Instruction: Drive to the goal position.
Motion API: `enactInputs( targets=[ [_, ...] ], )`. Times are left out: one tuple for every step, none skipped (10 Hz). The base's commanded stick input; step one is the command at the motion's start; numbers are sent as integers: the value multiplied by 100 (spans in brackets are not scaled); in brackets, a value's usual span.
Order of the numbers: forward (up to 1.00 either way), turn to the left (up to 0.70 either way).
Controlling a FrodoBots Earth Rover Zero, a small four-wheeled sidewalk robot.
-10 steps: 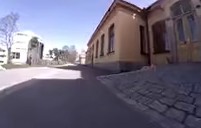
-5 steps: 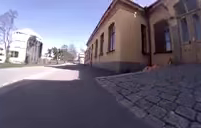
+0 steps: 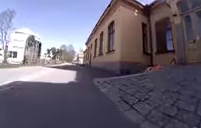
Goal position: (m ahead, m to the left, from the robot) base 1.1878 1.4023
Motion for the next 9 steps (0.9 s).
enactInputs(
  targets=[
    [85,0],
    [85,0],
    [85,0],
    [85,0],
    [85,0],
    [85,0],
    [85,0],
    [85,0],
    [85,0]
  ],
)
